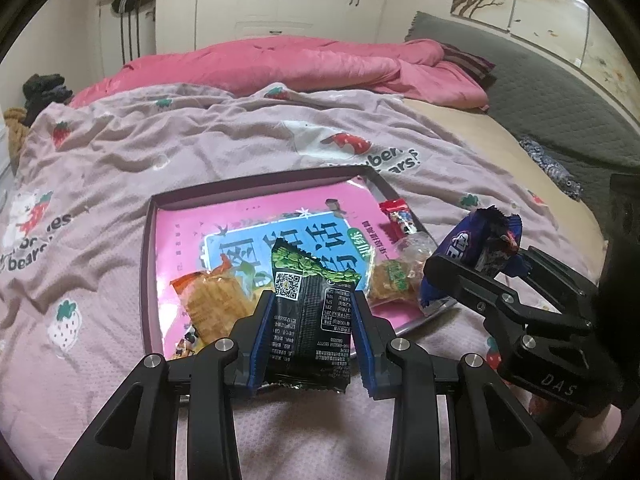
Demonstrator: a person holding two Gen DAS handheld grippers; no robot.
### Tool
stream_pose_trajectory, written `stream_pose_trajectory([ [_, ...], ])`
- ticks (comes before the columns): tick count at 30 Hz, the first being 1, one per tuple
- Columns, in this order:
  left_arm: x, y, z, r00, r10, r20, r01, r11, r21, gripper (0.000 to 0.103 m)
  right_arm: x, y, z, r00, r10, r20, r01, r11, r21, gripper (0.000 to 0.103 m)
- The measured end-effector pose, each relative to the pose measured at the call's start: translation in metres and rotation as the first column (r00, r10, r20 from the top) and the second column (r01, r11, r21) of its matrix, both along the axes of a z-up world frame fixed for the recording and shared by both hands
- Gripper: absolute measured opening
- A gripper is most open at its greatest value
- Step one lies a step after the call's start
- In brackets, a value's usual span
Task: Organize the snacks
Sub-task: 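Carry the dark packet over the tray with the left tool while the right tool carries the Oreo pack there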
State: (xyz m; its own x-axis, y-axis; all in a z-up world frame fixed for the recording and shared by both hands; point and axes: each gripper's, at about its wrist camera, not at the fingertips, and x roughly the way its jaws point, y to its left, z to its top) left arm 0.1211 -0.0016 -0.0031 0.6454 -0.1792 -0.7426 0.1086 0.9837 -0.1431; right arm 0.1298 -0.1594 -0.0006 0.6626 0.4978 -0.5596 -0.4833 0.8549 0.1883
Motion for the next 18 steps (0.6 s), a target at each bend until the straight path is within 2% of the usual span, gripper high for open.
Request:
stream_pose_trajectory([
  [8,0.012,0.002,-0.015,1.000,0.009,-0.026,-0.009,1.000,-0.003,0.038,0.009,0.003,-0.010,1.000,0.003,-0.016,-0.004,1.000,-0.018,0.054],
  [18,0.025,-0.002,-0.033,0.998,0.029,-0.052,-0.027,0.999,0.030,0.038,0.019,0.009,-0.025,0.999,0.025,-0.046,-0.027,0.998,-0.048,0.054],
])
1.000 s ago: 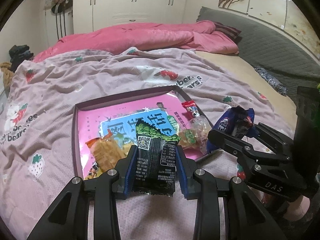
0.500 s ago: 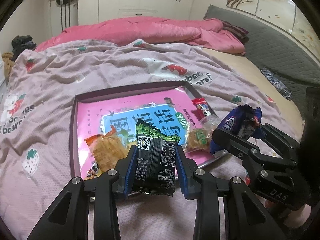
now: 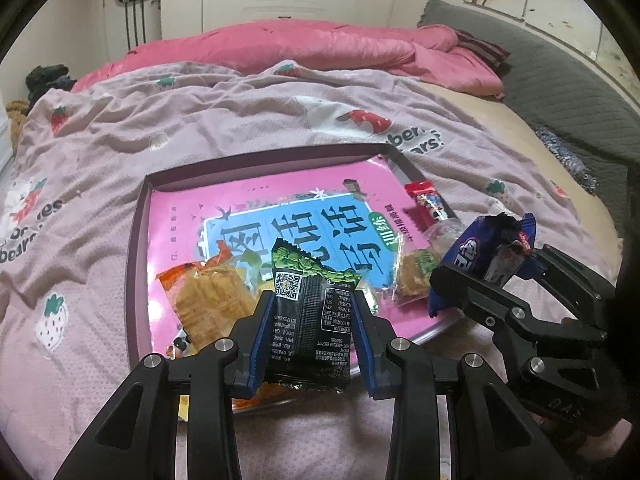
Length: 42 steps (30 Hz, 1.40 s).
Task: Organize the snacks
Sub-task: 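Carry the dark packet over the tray with the left tool while the right tool carries the Oreo pack there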
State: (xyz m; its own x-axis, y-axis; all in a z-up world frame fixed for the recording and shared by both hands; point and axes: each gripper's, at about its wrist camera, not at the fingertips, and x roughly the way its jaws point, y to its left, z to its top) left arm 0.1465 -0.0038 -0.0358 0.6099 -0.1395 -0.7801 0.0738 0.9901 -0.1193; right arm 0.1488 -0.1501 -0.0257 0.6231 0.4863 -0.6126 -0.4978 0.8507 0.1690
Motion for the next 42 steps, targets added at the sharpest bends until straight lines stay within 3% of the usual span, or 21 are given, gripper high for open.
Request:
stream_pose_trajectory([
  [15,0.010,0.005,-0.014,0.999,0.032,-0.023,-0.032,0.999,0.015,0.038,0.003,0.018,-0.016,0.994,0.104,-0.036,-0.105,0.994,-0.007,0.054],
  [26,0.013,0.007,-0.018,0.998,0.047,-0.033,-0.046,0.999,0.021,0.038,0.012,0.017,-0.025,0.994,0.094,-0.058,-0.095,0.995,-0.009,0.054],
  [42,0.015,0.010,-0.019,0.998,0.055,-0.031,-0.054,0.998,0.019,0.039,0.010,0.026,-0.032,0.993,0.117,-0.033,-0.119,0.990,-0.081,0.055],
])
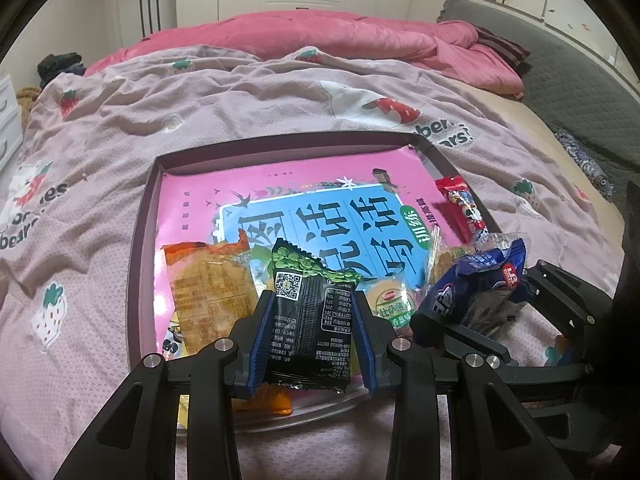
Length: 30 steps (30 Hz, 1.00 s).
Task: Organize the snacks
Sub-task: 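Carry the dark packet over the tray with the left tool while the right tool carries the Oreo pack there, then open the left tool to drop the dark packet while the right tool releases the Oreo pack into the tray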
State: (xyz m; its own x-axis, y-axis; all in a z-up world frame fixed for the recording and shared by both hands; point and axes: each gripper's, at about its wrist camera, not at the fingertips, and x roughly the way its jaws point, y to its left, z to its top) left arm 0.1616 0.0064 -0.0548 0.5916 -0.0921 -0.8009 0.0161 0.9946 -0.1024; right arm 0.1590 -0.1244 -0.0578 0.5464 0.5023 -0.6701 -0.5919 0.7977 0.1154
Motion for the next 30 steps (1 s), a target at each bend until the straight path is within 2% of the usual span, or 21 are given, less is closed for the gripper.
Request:
stream_pose_trajectory([
  [7,0.000,0.001,0.000,1.000,-0.002,-0.004,0.002,1.000,-0.012,0.039,-0.011,0.012,-0.002,0.998,0.027,0.065,-0.020,0.995,-0.100,0.056],
  [11,0.000,0.001,0.001,1.000,-0.004,-0.003,0.004,1.000,-0.016,0.039,-0.013,0.013,-0.001,0.996,0.031,0.086,-0.020,0.993,-0.118,0.059],
  [17,-0.001,0.000,0.004,1.000,-0.007,-0.001,0.007,1.000,-0.018,0.039,-0.015,0.010,0.003,0.995,0.029,0.095,-0.018,0.993,-0.116,0.060],
  [30,-0.003,-0.001,0.005,1.000,-0.004,0.001,0.004,1.000,-0.031,0.039,-0.025,0.004,0.012,0.984,0.009,0.177,0.022,0.985,-0.173,0.060],
])
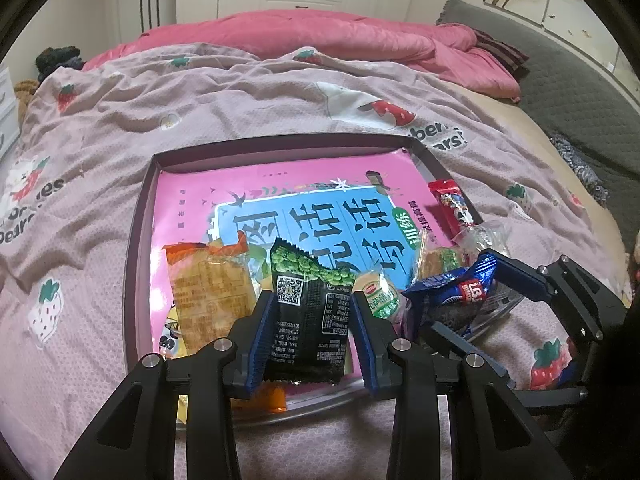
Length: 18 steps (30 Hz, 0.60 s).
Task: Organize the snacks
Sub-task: 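Open the left tool to drop the dark packet while the right tool releases the Oreo pack into the tray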
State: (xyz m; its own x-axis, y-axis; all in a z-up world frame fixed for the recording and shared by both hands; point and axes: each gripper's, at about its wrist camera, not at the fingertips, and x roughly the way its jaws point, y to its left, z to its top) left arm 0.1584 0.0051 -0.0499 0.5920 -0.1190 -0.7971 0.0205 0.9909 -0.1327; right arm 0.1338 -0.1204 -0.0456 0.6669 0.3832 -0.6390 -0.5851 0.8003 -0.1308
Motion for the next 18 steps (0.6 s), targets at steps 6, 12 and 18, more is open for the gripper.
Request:
stream_pose_trajectory([
  [6,0.000,0.000,0.000,1.000,-0.002,0.000,0.002,1.000,-0.002,0.039,0.005,-0.005,-0.002,1.000,-0.028,-0.012,0.028,1.000,-0.001,0.060],
  [12,-0.001,0.001,0.001,1.000,-0.003,0.006,0.003,1.000,-0.004,0.048,0.011,-0.006,-0.008,0.999,-0.041,-0.024,0.041,0.999,-0.008,0.060],
  [18,-0.001,0.001,0.003,1.000,-0.001,0.012,0.001,1.000,-0.008,0.050,0.015,-0.007,-0.011,0.998,-0.047,-0.033,0.047,0.999,0.000,0.060],
])
